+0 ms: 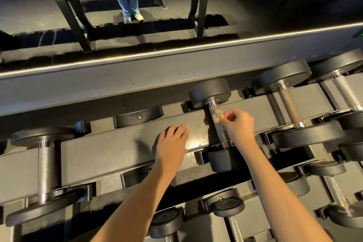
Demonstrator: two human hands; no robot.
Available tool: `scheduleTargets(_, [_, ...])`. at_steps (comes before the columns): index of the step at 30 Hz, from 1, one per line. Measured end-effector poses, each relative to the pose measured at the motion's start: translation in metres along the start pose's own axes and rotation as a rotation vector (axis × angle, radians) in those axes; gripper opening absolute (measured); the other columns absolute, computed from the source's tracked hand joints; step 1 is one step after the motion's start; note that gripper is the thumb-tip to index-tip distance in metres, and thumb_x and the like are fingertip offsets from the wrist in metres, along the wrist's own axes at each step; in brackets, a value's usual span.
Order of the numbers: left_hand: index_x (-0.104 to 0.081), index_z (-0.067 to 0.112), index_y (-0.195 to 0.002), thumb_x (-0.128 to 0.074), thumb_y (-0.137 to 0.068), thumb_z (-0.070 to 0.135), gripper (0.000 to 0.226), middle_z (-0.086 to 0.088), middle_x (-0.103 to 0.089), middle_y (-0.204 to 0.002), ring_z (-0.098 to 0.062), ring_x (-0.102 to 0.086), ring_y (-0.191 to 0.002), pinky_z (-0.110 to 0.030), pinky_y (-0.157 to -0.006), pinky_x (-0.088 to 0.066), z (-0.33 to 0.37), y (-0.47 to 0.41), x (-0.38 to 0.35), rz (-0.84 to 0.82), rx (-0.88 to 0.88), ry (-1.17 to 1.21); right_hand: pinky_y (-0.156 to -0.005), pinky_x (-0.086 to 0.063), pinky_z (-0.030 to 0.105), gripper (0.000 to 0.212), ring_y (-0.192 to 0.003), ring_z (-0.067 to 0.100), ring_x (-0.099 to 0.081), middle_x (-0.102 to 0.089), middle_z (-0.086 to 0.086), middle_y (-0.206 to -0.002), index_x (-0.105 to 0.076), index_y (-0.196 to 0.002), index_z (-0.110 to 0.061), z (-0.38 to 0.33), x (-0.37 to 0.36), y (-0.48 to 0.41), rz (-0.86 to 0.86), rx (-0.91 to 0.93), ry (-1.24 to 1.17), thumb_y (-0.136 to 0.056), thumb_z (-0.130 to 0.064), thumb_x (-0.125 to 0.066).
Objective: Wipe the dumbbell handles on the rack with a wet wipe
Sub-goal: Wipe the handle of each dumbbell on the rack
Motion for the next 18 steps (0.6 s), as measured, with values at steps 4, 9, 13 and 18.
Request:
scheduleTargets(4, [-0.014,0.021,-0.151,-0.05,-0.095,0.039,0.069,0.002,-0.01,-0.159,-0.022,-0.018,-0.141,-0.036,-0.111,-0.025,-0.001,0.001,-0.001,0.005,0.01,0.02,-0.057,-0.039,0.005,0.019,-0.075,0.004,-0.056,-0.064,-0.003,-0.089,-0.067,-0.106,-0.012,-0.013,-0.007,-0.017,0.038,-0.013,-0.122,-0.088,-0.01,-0.065])
scheduleTargets(9, [-0.013,0.02,-0.151,-0.048,-0.096,0.041,0.069,0.001,-0.011,-0.159,-0.022,-0.019,-0.141,-0.035,-0.11,-0.025,0.0,0.001,-0.002,0.004,0.009,-0.002,-0.059,-0.04,0.013,0.007,-0.072,0.009,-0.058,-0.065,0.0,-0.082,-0.071,-0.092,-0.015,-0.018,-0.008,-0.008,-0.055,0.084,-0.026,-0.088,-0.017,-0.066])
scheduleTargets(13, [-0.015,0.02,-0.151,-0.05,-0.095,0.04,0.069,0.001,-0.013,-0.158,-0.022,-0.02,-0.14,-0.036,-0.11,-0.025,0.001,0.0,0.001,-0.002,0.013,0.01,-0.061,-0.04,0.015,0.008,-0.071,0.01,-0.056,-0.065,0.001,-0.081,-0.071,-0.088,-0.011,-0.007,-0.003,0.009,-0.054,0.129,0.075,-0.086,-0.019,-0.068])
scheduleTargets(18, [-0.018,0.02,-0.15,-0.054,-0.094,0.036,0.069,0.0,-0.016,-0.158,-0.022,-0.02,-0.14,-0.037,-0.111,-0.025,0.003,0.003,0.004,-0.036,0.013,0.029,-0.055,-0.035,0.004,0.012,-0.068,0.005,-0.053,-0.067,0.004,-0.083,-0.072,-0.091,-0.01,-0.023,-0.006,-0.019,0.005,0.06,-0.033,-0.088,-0.02,-0.067])
Point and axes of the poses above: each hand's wrist, its own y-axis away from the middle knuckle, its own x-axis out of the back of the hand, z = x × y, the point moved 9 cm from there along -y, towards the middle knuckle
